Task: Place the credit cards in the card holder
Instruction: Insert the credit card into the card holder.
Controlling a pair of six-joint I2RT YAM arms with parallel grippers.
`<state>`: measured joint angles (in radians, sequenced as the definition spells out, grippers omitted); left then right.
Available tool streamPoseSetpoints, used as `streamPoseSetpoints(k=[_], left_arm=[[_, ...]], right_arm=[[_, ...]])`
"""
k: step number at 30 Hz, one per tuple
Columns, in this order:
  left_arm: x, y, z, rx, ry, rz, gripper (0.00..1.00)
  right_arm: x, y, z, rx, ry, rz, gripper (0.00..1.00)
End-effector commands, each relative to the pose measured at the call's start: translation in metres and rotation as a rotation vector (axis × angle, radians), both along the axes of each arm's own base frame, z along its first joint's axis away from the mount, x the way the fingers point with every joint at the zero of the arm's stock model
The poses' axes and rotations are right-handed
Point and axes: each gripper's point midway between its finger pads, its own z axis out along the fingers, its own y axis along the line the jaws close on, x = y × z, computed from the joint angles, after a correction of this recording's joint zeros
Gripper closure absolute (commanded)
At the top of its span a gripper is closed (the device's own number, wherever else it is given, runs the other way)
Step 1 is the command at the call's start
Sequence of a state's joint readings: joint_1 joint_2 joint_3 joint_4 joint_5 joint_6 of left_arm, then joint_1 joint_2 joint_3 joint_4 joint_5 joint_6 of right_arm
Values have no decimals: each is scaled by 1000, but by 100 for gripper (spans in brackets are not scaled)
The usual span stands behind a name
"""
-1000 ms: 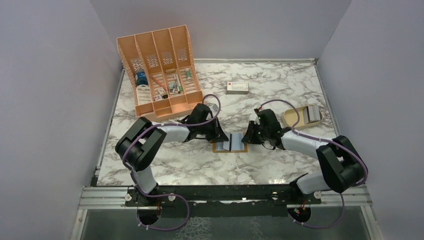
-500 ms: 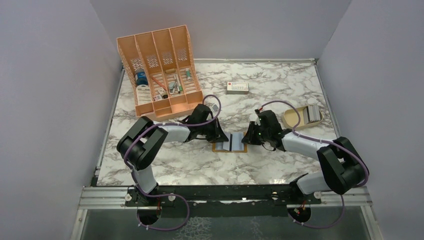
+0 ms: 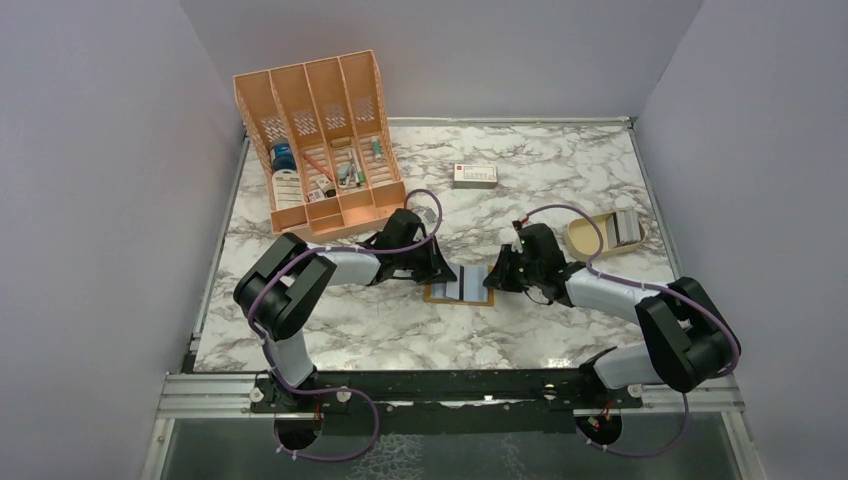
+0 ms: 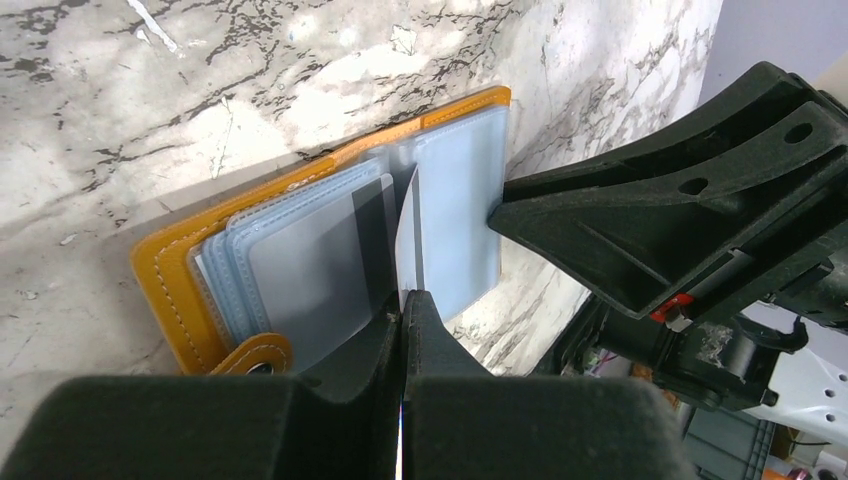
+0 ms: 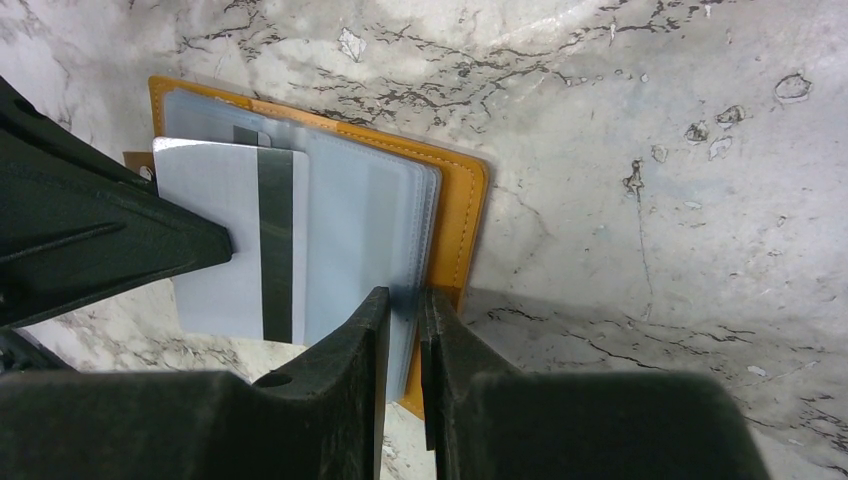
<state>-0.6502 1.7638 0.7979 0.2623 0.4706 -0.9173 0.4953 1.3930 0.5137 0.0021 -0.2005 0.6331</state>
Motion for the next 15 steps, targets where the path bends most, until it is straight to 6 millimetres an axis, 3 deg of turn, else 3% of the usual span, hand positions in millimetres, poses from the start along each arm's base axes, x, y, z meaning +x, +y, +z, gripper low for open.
streamPoseSetpoints(k=[1,15], left_arm=[[0,8,-22,67,-11,18,100],[-11,5,-31,77,10,-9,100]], right_arm=[[-22,-6,-17,-23,86,15,84],[-21,-2,-14,-7,94,10,84]])
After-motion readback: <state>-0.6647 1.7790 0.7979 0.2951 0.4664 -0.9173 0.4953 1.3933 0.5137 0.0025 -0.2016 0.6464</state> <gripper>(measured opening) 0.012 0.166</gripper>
